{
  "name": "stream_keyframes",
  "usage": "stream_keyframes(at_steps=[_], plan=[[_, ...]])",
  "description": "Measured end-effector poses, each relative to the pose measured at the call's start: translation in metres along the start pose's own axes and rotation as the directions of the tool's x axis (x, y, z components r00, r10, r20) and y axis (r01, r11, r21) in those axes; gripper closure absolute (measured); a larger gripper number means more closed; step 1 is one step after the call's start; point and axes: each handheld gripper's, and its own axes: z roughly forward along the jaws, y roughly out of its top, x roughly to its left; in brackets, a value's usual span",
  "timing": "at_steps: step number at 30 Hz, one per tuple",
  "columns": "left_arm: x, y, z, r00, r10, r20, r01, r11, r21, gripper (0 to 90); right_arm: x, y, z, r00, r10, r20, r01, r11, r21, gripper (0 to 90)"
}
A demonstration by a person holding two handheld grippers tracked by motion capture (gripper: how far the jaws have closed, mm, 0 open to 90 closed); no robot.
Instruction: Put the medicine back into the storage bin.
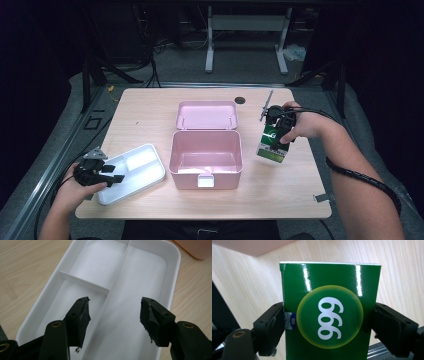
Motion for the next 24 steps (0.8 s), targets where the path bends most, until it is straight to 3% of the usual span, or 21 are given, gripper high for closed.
stream_keyframes(at_steps=[7, 16, 21, 22, 24], plan=[[0.000, 0.000, 0.001, 0.9999, 0.010, 0.001, -0.010, 0.9999, 0.013, 40.9, 0.013, 0.007, -0.017, 0.9951, -0.097, -0.015, 0.097, 0.995, -0.015, 16.3], [-0.001, 0.000, 0.001, 0.9999, 0.013, -0.004, -0.013, 0.9997, 0.019, 40.9, 0.031, 0.020, -0.035, 0.9699, -0.243, -0.016, 0.242, 0.970, -0.035, 16.5], [0.000, 0.000, 0.002, 0.9998, 0.021, -0.005, -0.020, 0.9995, 0.023, 40.9, 0.035, 0.025, -0.038, 0.9613, -0.275, -0.010, 0.275, 0.961, -0.009, 16.5], [0.000, -0.001, 0.002, 0.9998, 0.017, -0.005, -0.017, 0.9996, 0.022, 40.9, 0.035, 0.026, -0.038, 0.9626, -0.269, -0.032, 0.269, 0.963, -0.007, 16.5], [0.000, -0.001, 0.002, 0.9999, 0.014, -0.006, -0.014, 0.9997, 0.022, 40.9, 0.037, 0.027, -0.040, 0.9624, -0.271, -0.013, 0.271, 0.963, -0.002, 16.5]])
